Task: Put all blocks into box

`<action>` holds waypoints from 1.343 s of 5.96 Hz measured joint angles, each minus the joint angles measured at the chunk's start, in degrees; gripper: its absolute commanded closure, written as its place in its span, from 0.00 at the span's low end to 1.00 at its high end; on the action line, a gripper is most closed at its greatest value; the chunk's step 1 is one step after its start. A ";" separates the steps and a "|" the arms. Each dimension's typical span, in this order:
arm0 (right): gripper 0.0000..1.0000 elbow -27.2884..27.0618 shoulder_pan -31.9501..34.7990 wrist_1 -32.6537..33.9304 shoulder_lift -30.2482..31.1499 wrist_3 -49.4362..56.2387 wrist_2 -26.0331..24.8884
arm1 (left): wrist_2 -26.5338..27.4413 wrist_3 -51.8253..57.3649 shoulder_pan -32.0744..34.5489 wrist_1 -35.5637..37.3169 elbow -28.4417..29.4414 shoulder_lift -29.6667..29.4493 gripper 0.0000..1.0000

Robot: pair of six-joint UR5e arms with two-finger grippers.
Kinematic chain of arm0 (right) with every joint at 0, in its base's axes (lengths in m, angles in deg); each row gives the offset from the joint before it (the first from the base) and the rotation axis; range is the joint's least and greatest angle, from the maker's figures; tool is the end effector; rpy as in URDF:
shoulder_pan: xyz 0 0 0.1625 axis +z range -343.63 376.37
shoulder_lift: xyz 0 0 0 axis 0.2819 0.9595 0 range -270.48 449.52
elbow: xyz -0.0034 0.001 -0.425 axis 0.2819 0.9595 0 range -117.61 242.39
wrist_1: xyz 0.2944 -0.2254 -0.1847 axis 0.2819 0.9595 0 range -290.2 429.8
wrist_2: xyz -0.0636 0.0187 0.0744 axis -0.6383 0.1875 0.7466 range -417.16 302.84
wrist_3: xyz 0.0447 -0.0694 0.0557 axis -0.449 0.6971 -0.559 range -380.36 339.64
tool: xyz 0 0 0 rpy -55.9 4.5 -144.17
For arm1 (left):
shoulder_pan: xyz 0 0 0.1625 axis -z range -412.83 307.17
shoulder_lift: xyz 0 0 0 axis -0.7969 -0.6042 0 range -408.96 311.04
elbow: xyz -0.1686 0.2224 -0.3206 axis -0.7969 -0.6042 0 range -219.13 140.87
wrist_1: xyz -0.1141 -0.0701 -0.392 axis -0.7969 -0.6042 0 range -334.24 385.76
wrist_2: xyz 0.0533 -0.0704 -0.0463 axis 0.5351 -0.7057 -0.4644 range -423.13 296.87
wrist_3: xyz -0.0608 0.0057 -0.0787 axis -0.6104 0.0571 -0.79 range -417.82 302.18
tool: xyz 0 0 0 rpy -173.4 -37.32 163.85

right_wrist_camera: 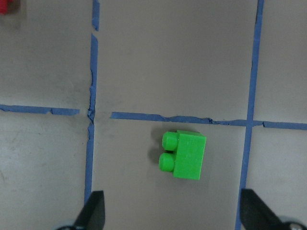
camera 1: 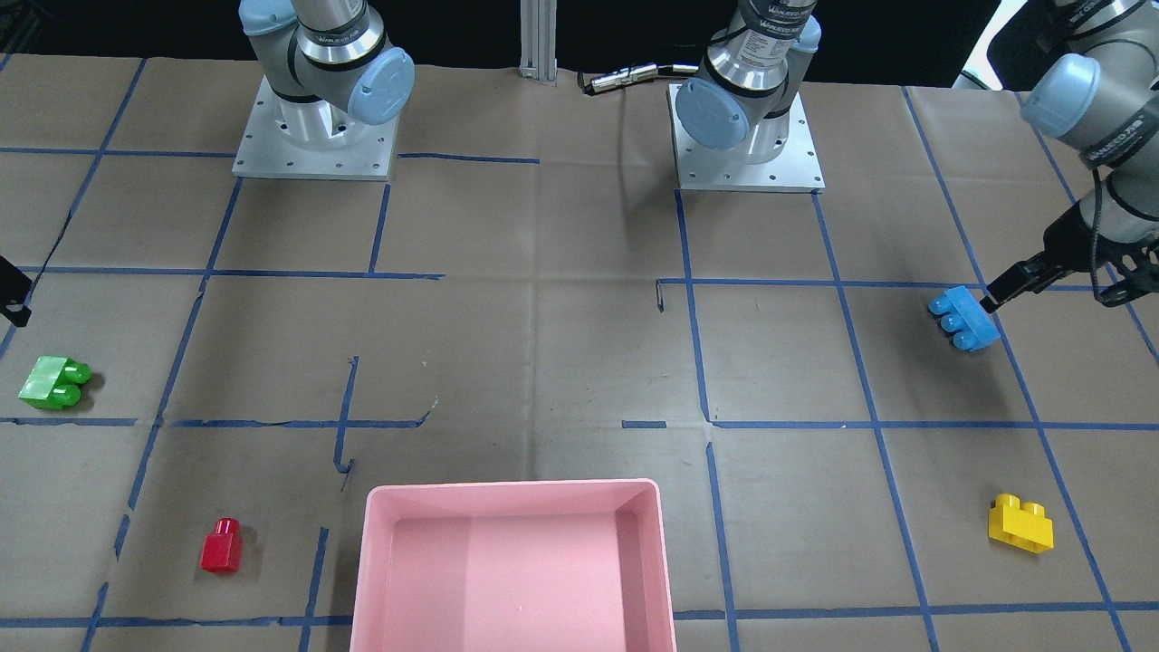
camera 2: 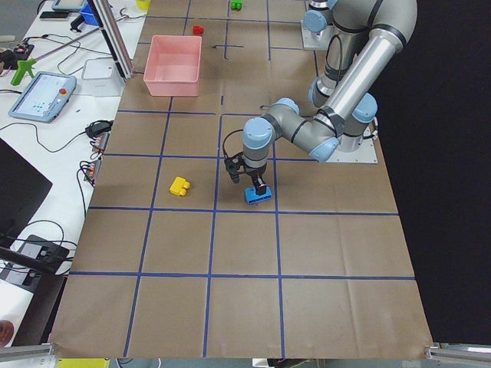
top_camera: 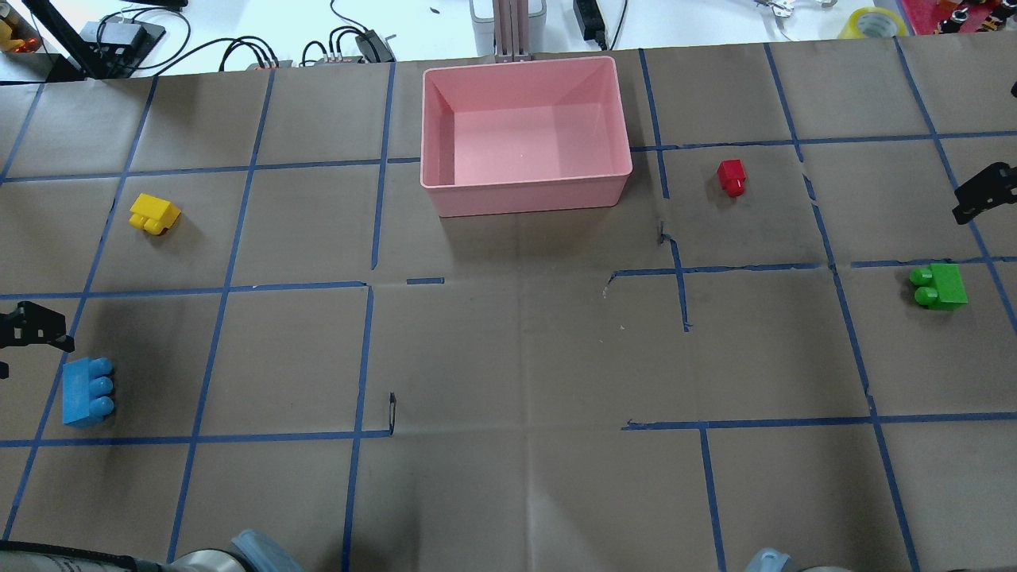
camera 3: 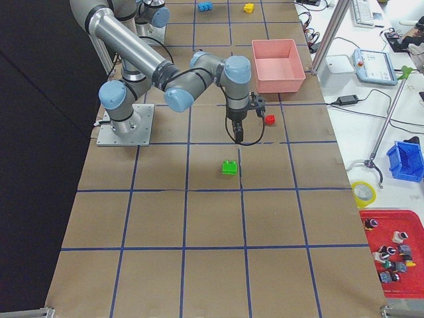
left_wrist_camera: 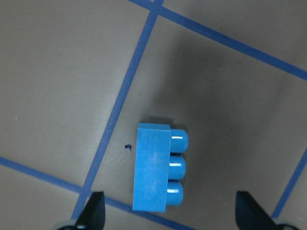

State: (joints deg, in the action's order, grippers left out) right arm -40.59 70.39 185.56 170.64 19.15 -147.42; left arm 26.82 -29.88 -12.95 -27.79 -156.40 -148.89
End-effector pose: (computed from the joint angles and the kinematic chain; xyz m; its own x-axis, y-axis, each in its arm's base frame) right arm -0.2074 -0.5117 0.3439 -0.9971 -0.0602 0.0468 -0.0625 0.9968 -0.0496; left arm 0.2860 -0.4128 0.2431 -0.9260 -0.3775 0.0069 -0.3774 0.9260 0.0112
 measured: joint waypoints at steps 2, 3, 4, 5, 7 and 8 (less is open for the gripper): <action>0.01 -2.45 -1.73 6.52 -5.27 -0.33 0.32 | -0.82 0.15 -1.39 7.62 -1.84 -6.42 0.04; 0.02 -2.95 -2.04 8.80 -7.33 -0.38 0.32 | -1.45 0.26 -1.79 8.59 -1.92 -7.30 0.04; 0.02 -3.10 -2.59 9.71 -8.88 -1.27 0.22 | -2.43 0.33 -1.85 8.89 -1.92 -7.45 0.04; 0.02 -3.22 -3.52 10.58 -9.88 -2.80 0.10 | -3.50 0.35 -1.84 8.96 -1.92 -7.56 0.04; 0.01 -3.35 -4.53 12.64 -12.20 -4.10 0.04 | -4.19 0.36 -1.82 8.89 -1.92 -8.23 0.04; 0.01 -3.51 -4.59 13.04 -12.76 -4.19 0.03 | -4.16 0.39 -1.84 8.79 -1.97 -8.44 0.04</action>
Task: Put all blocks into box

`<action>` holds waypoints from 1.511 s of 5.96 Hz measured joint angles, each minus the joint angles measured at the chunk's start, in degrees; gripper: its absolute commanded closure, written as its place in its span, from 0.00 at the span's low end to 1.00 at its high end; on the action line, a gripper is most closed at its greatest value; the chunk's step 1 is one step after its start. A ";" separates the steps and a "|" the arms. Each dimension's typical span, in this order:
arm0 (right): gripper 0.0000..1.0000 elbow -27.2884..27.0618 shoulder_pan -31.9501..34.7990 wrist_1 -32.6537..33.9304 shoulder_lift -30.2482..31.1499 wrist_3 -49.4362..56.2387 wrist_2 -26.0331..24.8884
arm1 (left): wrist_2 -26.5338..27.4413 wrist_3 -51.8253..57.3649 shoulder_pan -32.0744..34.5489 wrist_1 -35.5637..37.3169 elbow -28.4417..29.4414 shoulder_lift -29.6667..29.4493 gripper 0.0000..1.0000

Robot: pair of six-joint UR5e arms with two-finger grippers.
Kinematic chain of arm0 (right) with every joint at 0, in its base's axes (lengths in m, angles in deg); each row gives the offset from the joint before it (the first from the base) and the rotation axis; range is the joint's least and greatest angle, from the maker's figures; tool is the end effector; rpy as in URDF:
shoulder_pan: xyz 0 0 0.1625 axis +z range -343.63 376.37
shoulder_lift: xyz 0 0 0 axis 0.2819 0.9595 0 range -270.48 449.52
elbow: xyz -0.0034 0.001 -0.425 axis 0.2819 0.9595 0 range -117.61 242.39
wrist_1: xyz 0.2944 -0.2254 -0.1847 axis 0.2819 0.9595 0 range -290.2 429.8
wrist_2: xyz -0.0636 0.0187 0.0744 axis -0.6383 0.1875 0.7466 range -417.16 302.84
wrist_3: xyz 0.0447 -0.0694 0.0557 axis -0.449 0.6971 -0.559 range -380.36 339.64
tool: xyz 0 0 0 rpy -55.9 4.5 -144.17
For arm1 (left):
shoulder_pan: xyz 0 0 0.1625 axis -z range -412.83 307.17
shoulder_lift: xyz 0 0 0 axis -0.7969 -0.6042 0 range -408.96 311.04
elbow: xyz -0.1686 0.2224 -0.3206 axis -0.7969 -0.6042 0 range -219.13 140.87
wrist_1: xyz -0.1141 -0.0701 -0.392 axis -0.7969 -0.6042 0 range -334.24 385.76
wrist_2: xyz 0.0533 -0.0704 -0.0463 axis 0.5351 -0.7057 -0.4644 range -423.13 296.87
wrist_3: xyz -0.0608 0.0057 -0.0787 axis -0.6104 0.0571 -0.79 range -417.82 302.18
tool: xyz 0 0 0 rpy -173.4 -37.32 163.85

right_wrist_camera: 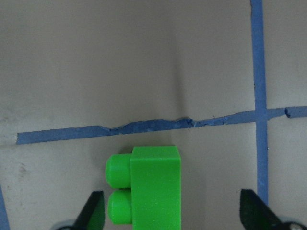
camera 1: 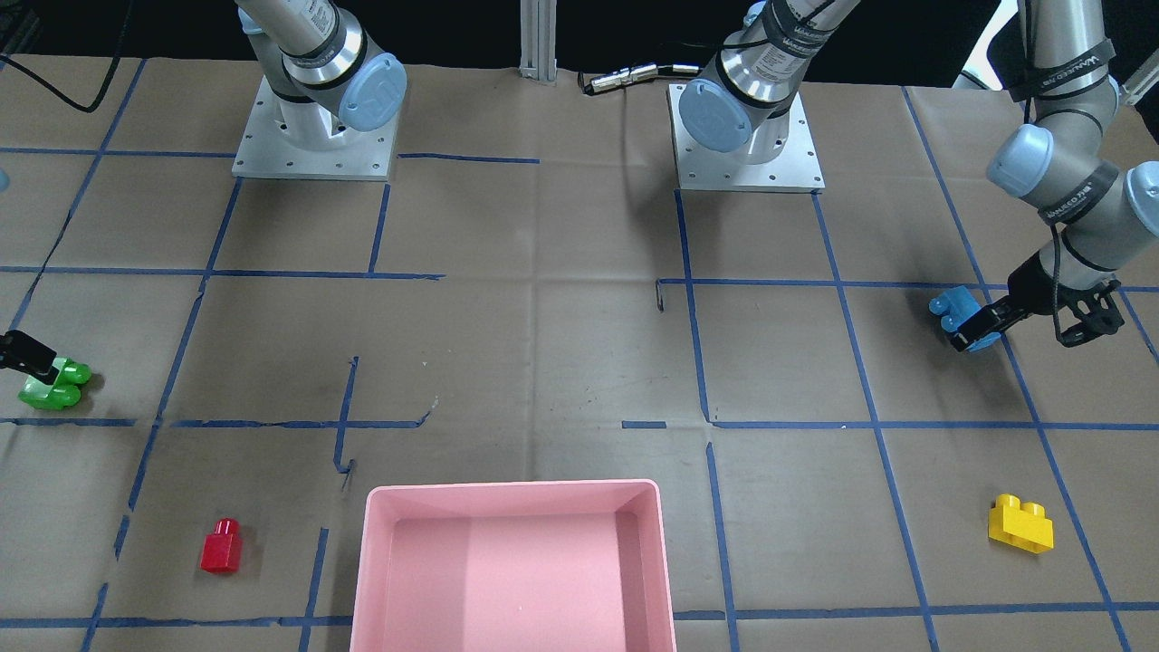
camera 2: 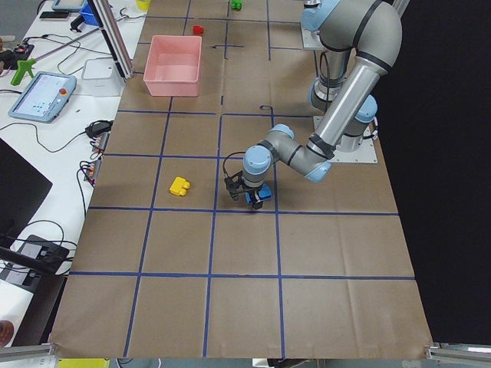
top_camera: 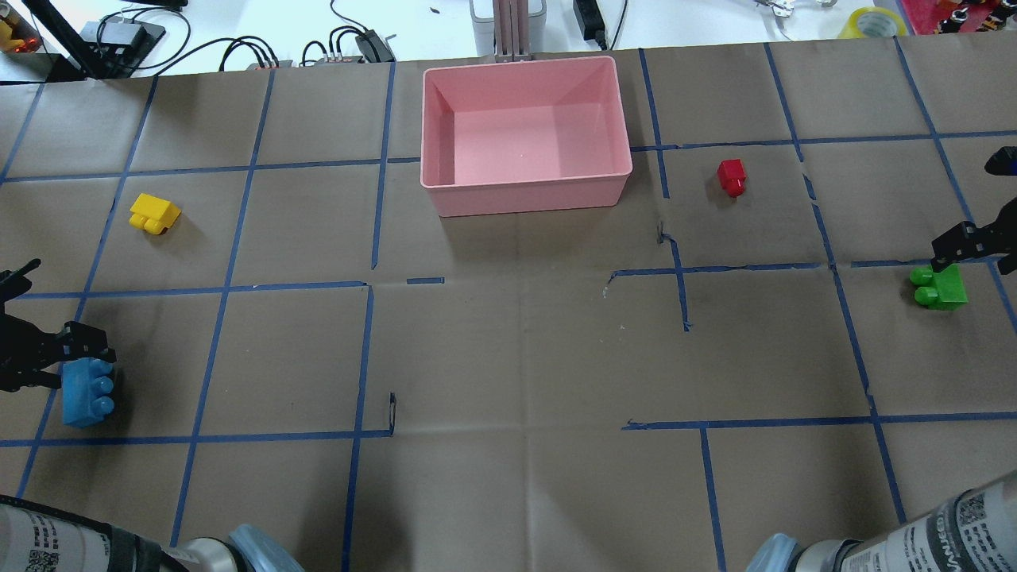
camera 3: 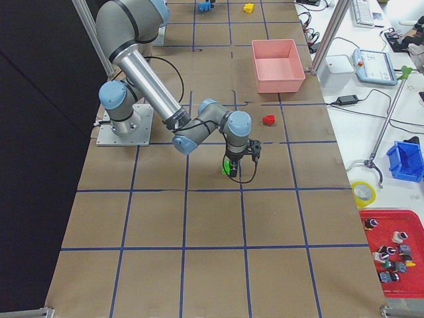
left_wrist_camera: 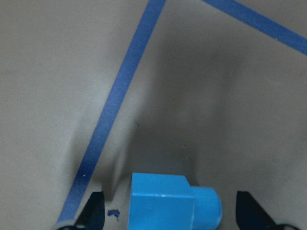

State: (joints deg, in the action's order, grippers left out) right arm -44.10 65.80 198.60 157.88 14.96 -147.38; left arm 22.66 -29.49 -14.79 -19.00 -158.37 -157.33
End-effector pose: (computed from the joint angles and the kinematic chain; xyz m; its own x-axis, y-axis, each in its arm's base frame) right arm -0.2673 -0.5165 0.2170 -0.9957 0.0916 0.0099 0.0915 0.9958 -0.0074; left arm 0.3023 -0.4151 0.1728 -0.9123 -0.4008 0.0842 -0.4021 0.9156 0.0017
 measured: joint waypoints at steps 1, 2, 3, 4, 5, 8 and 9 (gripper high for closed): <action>0.01 -0.56 0.02 0.18 -0.22 -0.05 0.03 | 0.13 0.07 -0.04 -0.27 -0.01 0.17 0.04; 0.01 -1.51 0.15 0.27 -0.17 -0.07 0.02 | 0.21 0.12 -0.06 -0.72 -0.10 0.46 0.04; 0.01 -2.26 0.29 0.51 -0.18 -0.08 -0.02 | 0.19 -0.02 -0.07 -1.41 -0.22 0.63 0.04; 0.01 -2.61 0.39 0.92 -0.27 -0.08 -0.01 | 0.12 -0.31 -0.10 -2.39 -0.32 0.67 0.06; 0.01 -2.75 0.45 1.44 -0.49 -0.05 0.05 | 0.11 -0.50 -0.13 -3.22 -0.35 0.73 0.14; 0.02 -2.84 0.49 2.25 -1.80 0.01 0.27 | -0.01 -0.80 -0.16 -4.29 -0.37 0.85 0.52; 0.10 -2.85 0.49 2.27 -2.24 -0.01 0.38 | -0.28 -0.79 -0.16 -4.34 -0.29 0.87 0.63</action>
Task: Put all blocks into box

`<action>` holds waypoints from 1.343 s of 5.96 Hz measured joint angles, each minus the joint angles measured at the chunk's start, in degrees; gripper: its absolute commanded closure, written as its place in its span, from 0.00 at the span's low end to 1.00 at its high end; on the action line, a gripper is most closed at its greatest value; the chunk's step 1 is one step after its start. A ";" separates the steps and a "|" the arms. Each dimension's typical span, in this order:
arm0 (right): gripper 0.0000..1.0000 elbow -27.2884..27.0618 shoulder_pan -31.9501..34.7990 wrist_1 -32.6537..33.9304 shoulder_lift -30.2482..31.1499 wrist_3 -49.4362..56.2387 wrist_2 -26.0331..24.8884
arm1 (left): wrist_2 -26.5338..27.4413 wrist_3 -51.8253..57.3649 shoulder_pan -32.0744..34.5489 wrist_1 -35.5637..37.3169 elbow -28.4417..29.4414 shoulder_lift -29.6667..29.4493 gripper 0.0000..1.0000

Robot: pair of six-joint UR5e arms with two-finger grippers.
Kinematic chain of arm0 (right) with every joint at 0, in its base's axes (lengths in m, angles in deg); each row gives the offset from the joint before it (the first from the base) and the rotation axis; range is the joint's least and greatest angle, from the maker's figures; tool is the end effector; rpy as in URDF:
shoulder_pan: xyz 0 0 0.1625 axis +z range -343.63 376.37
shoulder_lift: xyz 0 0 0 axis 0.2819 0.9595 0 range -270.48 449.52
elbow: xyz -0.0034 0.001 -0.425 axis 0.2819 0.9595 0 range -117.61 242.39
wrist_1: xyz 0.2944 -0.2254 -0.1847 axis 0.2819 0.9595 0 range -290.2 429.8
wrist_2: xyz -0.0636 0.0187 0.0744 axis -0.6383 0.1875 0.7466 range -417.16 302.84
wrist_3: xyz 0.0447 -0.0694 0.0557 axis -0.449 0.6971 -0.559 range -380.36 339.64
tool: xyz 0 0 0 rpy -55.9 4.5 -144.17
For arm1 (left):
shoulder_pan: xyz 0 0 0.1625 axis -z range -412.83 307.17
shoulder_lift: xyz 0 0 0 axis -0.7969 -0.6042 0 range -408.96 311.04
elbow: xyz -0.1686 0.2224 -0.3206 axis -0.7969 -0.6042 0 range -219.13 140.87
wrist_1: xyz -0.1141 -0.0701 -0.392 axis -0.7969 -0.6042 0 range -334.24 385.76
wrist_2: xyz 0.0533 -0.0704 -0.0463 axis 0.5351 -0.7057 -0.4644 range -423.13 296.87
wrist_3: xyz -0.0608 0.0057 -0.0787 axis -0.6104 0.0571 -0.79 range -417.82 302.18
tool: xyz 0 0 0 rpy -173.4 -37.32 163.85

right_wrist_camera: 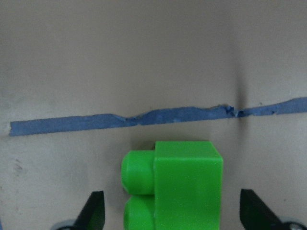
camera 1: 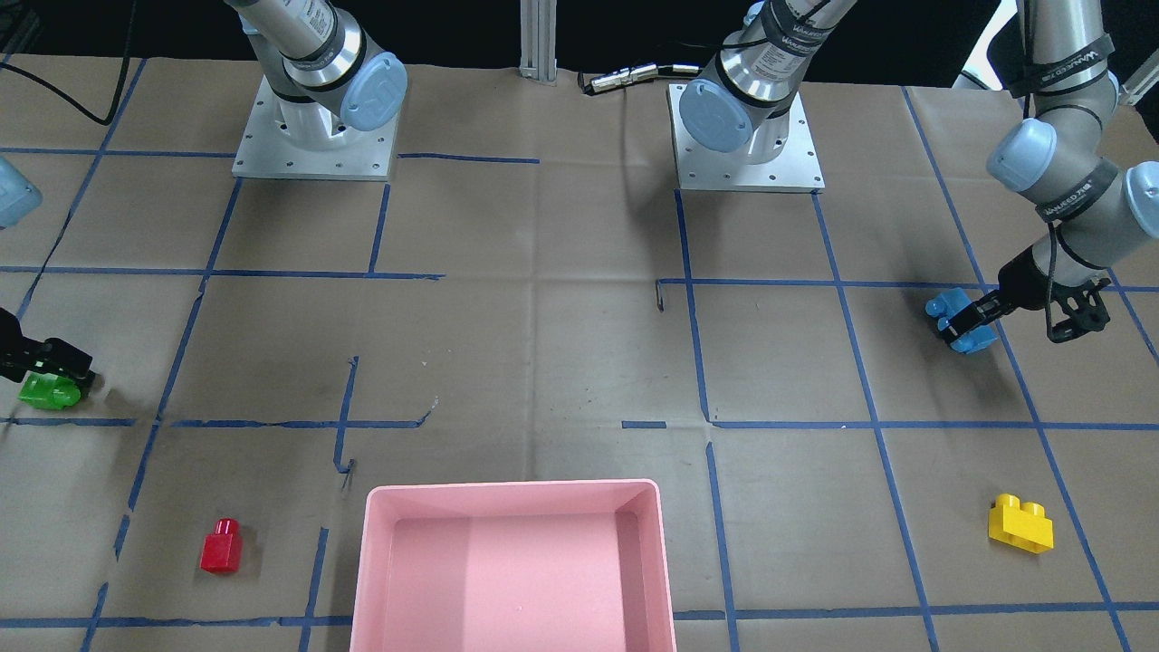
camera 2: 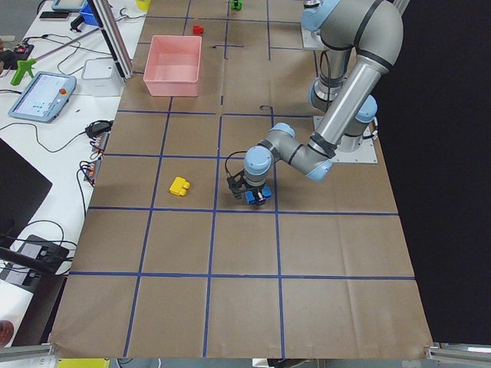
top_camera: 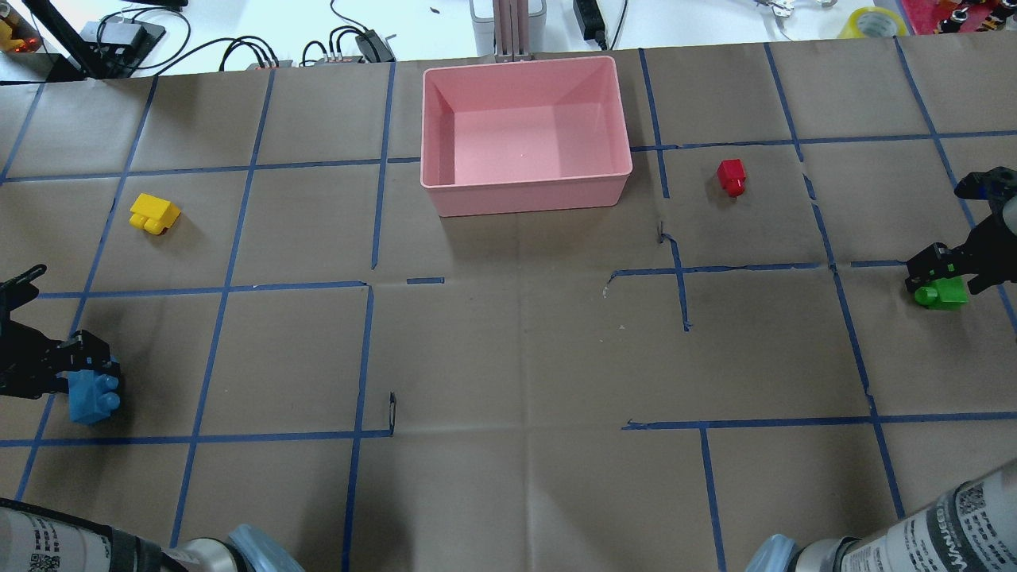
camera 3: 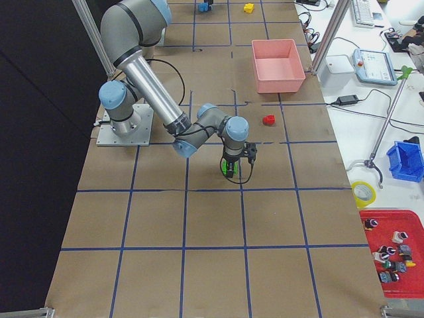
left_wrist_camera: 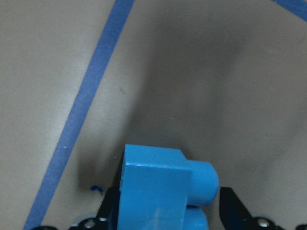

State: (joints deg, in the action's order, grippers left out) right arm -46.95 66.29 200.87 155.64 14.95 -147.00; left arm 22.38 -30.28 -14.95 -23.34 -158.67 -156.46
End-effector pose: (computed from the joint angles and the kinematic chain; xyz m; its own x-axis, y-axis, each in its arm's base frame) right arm -0.2544 -0.5097 0.1793 -0.9962 0.0836 -0.0239 0.0828 0.9961 0.0289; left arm 0.2951 -0.4083 0.1714 -0.8998 -0.4200 0.1185 -0.4158 0.9075 0.0589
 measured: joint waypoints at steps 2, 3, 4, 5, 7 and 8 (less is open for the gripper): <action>0.39 0.00 0.00 0.05 -0.23 -0.11 0.27 | -0.50 0.08 0.02 -0.02 0.36 0.14 0.83; 0.53 0.00 0.00 0.03 -0.24 -0.16 0.16 | -0.88 0.10 0.22 -0.39 1.44 0.81 0.87; 0.74 0.02 0.00 -0.07 -0.14 -0.19 -0.15 | -1.48 0.05 0.63 -3.40 3.93 2.35 0.89; 0.89 0.13 0.00 -0.27 0.10 -0.22 -0.42 | -1.82 -0.50 1.99 -10.49 8.72 4.14 0.89; 0.96 0.90 0.13 -1.07 0.78 -0.31 -0.67 | -2.06 -3.17 8.36 -26.58 24.65 2.96 0.89; 0.96 2.08 0.28 -2.02 2.36 -0.41 -0.69 | -2.17 -4.09 12.80 -30.59 32.56 -0.60 0.90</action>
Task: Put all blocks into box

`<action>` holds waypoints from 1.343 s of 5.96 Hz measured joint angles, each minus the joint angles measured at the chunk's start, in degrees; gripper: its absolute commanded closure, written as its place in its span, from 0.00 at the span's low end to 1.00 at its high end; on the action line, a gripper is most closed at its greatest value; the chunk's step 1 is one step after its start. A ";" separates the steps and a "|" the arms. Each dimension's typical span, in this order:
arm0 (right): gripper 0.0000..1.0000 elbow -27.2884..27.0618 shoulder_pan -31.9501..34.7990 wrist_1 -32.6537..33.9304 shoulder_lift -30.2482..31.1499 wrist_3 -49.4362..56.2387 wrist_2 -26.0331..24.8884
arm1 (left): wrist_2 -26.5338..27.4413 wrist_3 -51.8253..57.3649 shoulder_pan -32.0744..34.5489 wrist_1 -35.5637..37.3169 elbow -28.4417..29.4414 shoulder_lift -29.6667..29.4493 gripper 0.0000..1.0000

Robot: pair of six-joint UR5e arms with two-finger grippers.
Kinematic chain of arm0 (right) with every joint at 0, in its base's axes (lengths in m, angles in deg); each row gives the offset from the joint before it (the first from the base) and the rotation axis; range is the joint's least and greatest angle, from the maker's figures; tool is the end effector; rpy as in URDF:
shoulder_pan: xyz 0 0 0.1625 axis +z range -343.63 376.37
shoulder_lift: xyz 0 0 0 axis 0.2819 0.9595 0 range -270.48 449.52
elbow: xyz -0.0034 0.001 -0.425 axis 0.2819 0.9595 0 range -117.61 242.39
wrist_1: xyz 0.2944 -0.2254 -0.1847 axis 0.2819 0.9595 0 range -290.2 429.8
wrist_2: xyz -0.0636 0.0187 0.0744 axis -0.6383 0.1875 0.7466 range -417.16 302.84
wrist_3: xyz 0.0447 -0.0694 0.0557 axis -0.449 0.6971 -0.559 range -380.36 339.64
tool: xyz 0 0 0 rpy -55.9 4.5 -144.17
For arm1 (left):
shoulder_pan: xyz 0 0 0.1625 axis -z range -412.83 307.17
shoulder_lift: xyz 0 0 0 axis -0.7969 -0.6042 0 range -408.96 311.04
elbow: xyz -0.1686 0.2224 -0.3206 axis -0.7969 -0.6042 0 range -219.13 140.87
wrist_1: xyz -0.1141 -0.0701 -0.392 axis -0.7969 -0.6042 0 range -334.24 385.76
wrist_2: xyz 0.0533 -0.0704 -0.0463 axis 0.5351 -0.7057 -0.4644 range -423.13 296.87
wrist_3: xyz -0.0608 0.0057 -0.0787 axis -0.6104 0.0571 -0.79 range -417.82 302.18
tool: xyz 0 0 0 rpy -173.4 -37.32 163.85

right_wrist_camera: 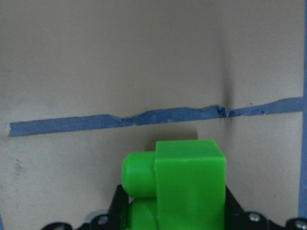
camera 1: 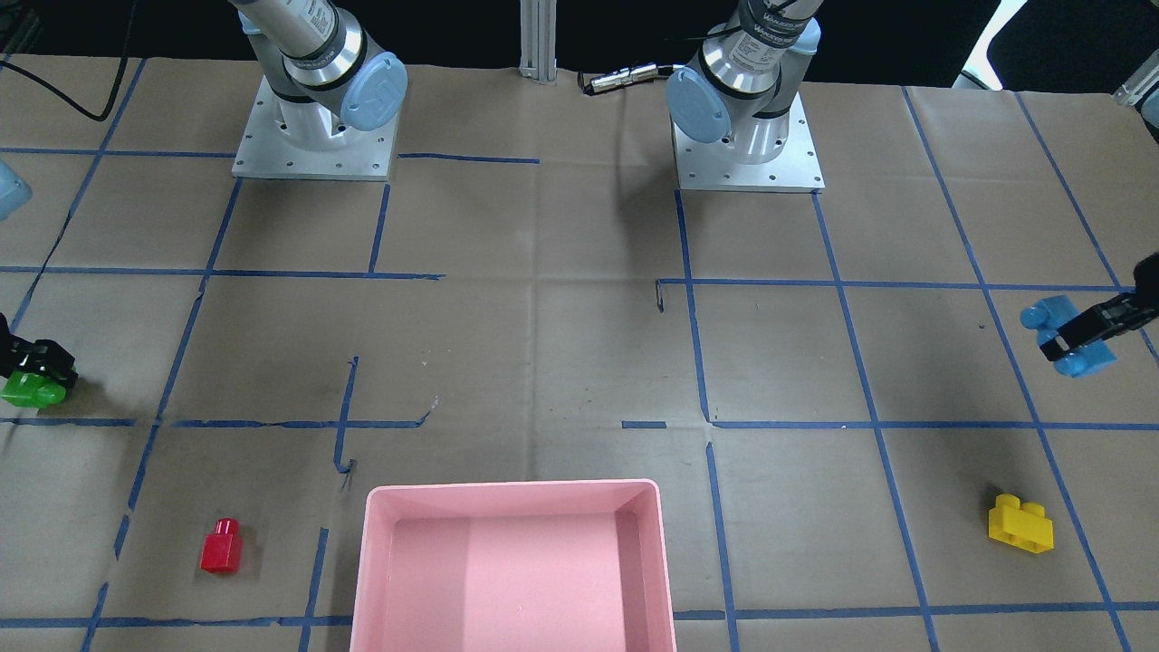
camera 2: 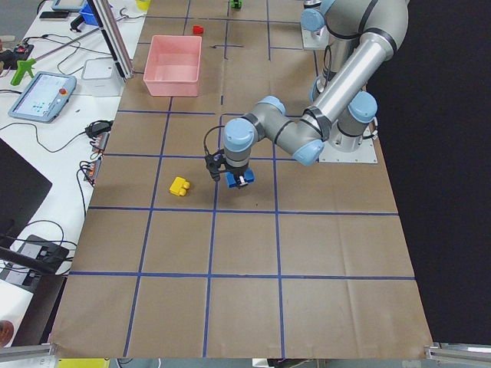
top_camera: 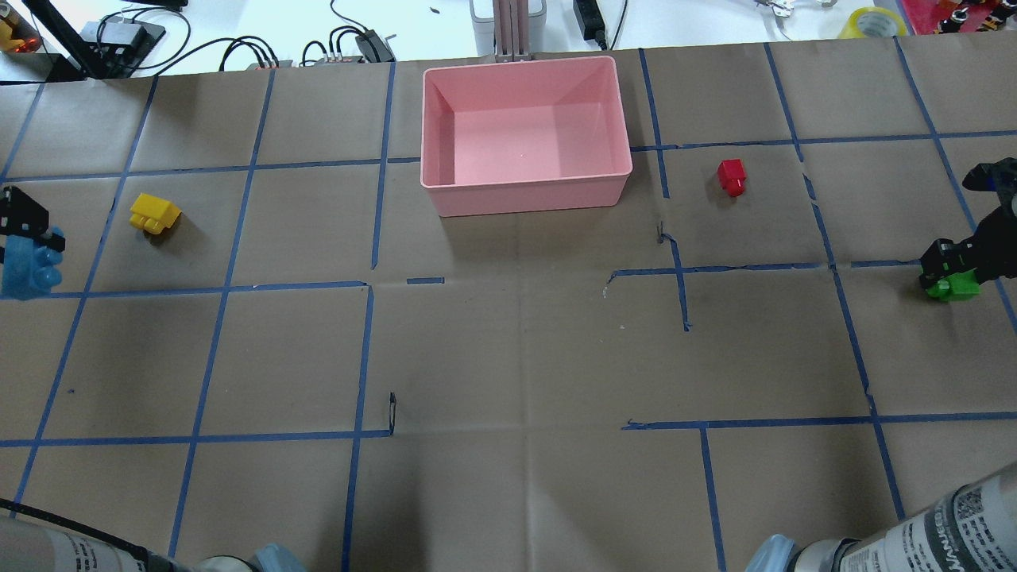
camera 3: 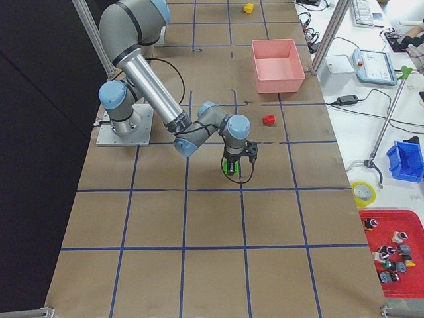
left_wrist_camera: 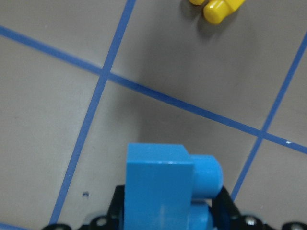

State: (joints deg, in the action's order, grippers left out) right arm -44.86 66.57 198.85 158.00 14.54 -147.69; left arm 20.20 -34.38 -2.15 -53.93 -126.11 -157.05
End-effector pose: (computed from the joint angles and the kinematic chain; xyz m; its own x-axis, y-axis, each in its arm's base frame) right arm -0.2580 -0.5164 0.2132 -0.9963 0.0855 0.0104 0.0855 0.9963 0.0012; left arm 0.2693 -0.5574 0.3577 -0.9506 -0.2776 0.1392 -0.2761 0.9607 0.0302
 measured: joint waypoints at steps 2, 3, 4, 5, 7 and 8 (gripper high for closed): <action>0.97 4.82 1.97 -3.35 4.11 0.03 1.38 | 0.70 -0.73 12.64 -6.77 14.17 -5.50 0.91; 0.97 8.07 3.67 -5.10 5.05 0.01 2.35 | 1.48 -2.68 19.70 -9.77 20.35 -7.69 0.91; 0.98 10.90 5.29 -6.65 5.31 -0.23 3.32 | 1.00 -7.40 26.95 -11.58 25.79 -10.49 0.91; 0.98 13.07 7.09 -7.92 5.31 -0.30 4.72 | -0.67 -14.70 34.21 -12.33 30.84 -14.12 0.91; 0.98 15.45 12.73 -8.41 5.11 -0.02 9.16 | -3.19 -28.30 44.82 -10.01 39.20 -22.96 0.92; 0.98 15.74 15.17 -8.19 4.75 -0.01 14.18 | -3.22 -31.76 47.56 -5.78 40.76 -27.62 0.92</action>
State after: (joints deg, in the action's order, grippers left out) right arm -29.13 81.74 190.67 162.74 14.53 -133.51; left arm 16.98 -66.14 45.41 -59.71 -85.35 -184.67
